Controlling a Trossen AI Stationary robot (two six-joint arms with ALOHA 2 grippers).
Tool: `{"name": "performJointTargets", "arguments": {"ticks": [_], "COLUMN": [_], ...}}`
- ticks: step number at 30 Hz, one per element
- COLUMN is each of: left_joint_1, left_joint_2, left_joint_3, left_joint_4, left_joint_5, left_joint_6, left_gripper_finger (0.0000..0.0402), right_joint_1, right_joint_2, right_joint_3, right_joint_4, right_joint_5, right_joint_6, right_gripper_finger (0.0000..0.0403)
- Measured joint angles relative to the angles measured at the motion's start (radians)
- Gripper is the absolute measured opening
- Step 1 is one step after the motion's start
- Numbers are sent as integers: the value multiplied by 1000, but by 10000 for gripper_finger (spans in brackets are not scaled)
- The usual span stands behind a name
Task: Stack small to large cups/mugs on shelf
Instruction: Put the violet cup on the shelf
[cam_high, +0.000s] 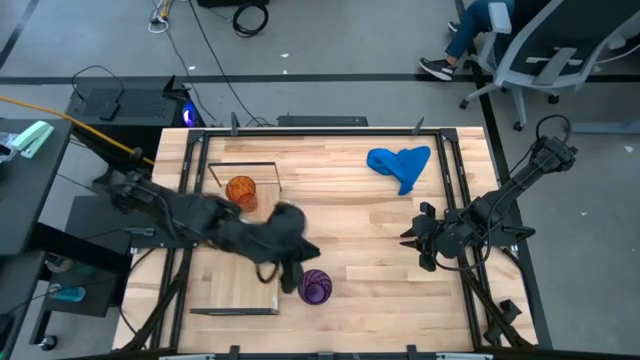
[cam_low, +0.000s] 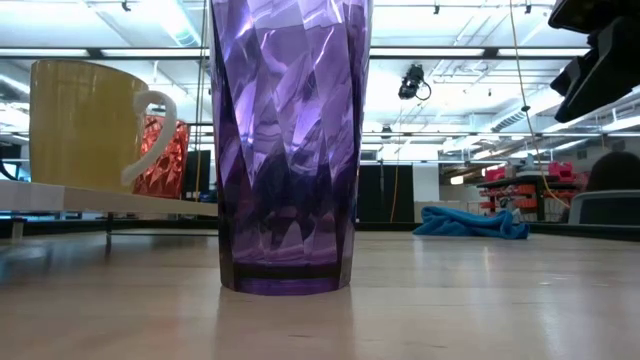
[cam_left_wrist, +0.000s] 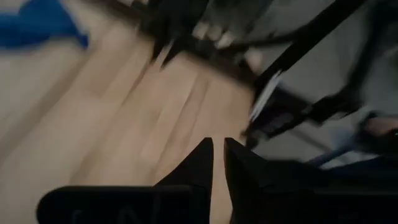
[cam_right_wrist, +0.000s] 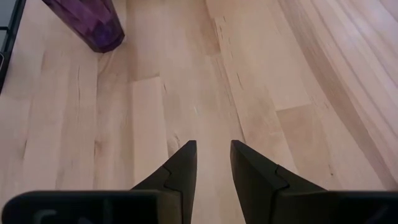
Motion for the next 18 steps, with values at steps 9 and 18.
{"name": "performJointTargets", "arguments": {"ticks": [9,18], "left_joint_1": [2,1], "left_joint_2": [203,256], "left_joint_3": [112,111], "left_joint_4": [-336,-334], "left_joint_5": [120,184], "left_joint_6": [-236,-186], "left_gripper_finger": [37,35], "right_joint_1": [0,0], "right_joint_2": [0,0], "right_joint_3": [0,0], "right_joint_4": [0,0], "right_joint_5": [-7,-7], "right_joint_6": [-1,-1], "right_gripper_finger": [105,105]}}
